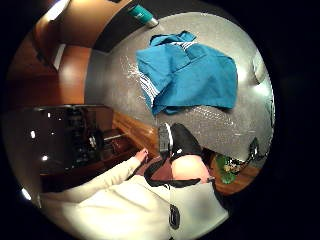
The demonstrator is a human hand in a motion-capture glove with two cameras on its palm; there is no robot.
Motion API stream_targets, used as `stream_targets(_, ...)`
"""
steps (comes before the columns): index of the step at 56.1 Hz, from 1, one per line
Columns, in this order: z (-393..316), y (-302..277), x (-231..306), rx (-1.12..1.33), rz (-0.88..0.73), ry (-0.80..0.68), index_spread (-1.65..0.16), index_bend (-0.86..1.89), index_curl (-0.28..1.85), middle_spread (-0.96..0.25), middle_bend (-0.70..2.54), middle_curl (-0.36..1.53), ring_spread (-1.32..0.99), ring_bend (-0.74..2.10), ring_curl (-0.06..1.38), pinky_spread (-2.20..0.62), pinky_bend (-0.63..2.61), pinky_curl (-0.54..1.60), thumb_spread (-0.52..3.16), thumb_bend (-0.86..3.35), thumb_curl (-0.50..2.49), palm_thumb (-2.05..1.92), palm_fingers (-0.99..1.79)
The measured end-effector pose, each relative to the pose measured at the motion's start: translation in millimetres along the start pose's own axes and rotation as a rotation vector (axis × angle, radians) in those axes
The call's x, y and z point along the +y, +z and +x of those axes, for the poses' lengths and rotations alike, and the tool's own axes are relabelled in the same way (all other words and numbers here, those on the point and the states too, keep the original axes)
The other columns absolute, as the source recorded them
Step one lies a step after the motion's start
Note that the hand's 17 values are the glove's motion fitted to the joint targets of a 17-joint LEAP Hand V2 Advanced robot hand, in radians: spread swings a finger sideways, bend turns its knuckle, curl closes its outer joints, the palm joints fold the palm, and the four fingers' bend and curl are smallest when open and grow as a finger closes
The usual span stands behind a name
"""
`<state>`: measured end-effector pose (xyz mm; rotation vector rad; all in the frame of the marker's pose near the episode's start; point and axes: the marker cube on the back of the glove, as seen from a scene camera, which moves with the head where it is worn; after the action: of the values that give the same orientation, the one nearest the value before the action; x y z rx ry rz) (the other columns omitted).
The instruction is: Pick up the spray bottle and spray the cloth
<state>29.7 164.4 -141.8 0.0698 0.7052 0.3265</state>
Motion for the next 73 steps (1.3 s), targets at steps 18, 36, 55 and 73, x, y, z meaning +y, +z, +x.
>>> stream_targets(18,34,-19,30,0.147,0.021,0.07,-0.39,0.18,0.22,0.01,0.18,0.15,0.11,0.24,0.14,0.24,0.38,0.22,0.92,0.15,0.26,0.58,0.17)
stream_targets(36,34,-30,37,0.109,0.111,0.056,-0.41,0.17,0.27,0.01,0.18,0.21,0.12,0.25,0.18,0.25,0.37,0.27,0.99,0.02,0.33,0.64,0.15)
stream_targets(55,57,-51,56,-0.052,0.421,0.062,-0.39,0.15,0.29,0.01,0.19,0.25,0.1,0.29,0.23,0.25,0.35,0.3,1.0,-0.02,0.38,0.68,0.2)
stream_targets(73,105,-61,68,-0.209,0.758,0.205,-0.34,0.1,0.25,0.01,0.21,0.29,0.08,0.35,0.27,0.24,0.38,0.33,1.01,-0.02,0.4,0.69,0.19)
